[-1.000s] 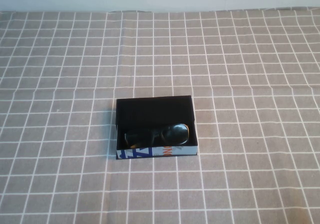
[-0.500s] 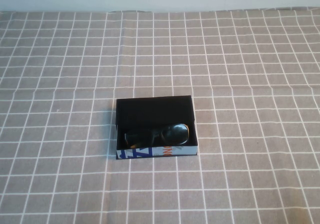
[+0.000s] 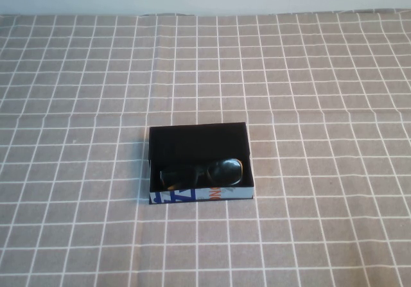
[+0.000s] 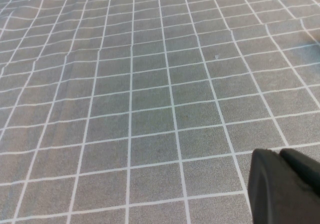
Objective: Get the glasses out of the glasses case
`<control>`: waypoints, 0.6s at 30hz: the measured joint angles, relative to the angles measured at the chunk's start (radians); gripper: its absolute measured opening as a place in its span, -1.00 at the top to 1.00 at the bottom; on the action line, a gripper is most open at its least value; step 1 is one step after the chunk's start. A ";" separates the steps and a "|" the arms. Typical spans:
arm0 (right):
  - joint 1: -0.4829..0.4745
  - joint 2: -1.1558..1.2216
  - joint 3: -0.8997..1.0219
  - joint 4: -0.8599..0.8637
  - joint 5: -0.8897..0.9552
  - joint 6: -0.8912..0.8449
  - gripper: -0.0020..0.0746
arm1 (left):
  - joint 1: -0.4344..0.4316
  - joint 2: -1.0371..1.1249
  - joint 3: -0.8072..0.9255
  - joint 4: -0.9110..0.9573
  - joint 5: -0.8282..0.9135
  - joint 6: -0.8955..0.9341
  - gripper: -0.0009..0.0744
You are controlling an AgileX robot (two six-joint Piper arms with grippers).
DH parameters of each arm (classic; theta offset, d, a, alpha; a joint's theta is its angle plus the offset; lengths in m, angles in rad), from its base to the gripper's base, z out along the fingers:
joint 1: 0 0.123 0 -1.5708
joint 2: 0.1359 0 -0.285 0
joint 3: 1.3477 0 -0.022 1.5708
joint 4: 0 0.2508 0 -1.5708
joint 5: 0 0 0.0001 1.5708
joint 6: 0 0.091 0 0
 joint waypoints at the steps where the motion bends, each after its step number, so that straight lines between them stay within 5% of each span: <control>1: 0.000 0.000 0.000 0.061 -0.013 0.004 1.00 | 0.000 0.000 0.000 0.000 0.000 0.000 0.99; 10: 0.000 0.000 0.000 0.473 -0.140 0.012 0.99 | 0.000 0.000 0.000 0.000 0.000 0.000 0.99; 18: 0.000 0.146 -0.179 0.411 0.180 0.020 0.99 | 0.000 0.000 0.000 0.000 0.000 0.000 0.99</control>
